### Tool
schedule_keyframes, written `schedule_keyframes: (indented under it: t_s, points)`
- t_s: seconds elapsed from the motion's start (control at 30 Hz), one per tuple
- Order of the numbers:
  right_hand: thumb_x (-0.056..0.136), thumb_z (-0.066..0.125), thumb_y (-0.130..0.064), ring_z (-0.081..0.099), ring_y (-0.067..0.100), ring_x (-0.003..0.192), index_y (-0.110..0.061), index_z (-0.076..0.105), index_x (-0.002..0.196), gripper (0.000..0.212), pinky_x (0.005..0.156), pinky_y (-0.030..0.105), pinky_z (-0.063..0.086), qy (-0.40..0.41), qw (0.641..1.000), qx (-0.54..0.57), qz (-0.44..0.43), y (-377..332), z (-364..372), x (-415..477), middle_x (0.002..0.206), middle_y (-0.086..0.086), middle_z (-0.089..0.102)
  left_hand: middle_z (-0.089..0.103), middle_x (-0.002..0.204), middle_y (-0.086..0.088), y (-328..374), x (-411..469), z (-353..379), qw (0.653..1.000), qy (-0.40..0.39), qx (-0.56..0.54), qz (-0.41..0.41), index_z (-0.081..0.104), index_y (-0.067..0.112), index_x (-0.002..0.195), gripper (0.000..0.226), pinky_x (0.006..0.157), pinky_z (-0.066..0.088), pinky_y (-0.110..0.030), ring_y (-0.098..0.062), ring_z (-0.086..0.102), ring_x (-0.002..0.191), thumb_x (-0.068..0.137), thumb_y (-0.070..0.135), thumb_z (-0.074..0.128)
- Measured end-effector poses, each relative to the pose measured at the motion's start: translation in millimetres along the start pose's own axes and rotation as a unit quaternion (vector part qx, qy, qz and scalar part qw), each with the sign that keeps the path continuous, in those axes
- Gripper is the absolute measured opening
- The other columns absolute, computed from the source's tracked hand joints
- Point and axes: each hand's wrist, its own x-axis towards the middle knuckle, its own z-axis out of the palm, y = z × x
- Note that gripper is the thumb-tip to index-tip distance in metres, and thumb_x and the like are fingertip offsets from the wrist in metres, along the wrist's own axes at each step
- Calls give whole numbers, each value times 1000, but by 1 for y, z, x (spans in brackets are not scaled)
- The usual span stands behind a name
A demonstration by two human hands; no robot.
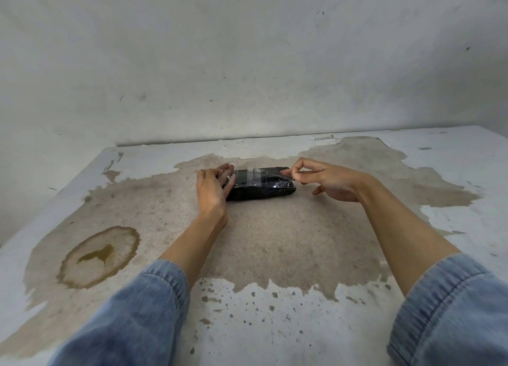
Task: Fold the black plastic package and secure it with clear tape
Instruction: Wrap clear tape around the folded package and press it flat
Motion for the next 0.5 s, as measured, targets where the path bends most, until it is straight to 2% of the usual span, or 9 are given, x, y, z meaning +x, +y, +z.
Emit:
schedule_keyframes:
  t_s: [0.37, 0.5]
  points:
    - [95, 53, -28, 43, 12, 126, -25, 49, 83, 13, 85, 36, 34, -12, 1000, 20, 6, -3, -3, -1, 129, -19, 58, 65, 101, -10, 1, 1, -3, 1000, -19, 0, -9, 47, 7, 95, 20, 79, 57, -24, -15, 67, 95, 98, 3, 28]
    - [94, 55, -30, 43, 14, 127, -26, 49, 82, 13, 86, 37, 34, -9, 1000, 24, 4, -2, -3, -1, 128, -18, 59, 65, 101, -10, 2, -1, -2, 1000, -25, -3, -2, 43, 11, 86, 21, 84, 55, -28, -18, 66, 97, 99, 4, 28]
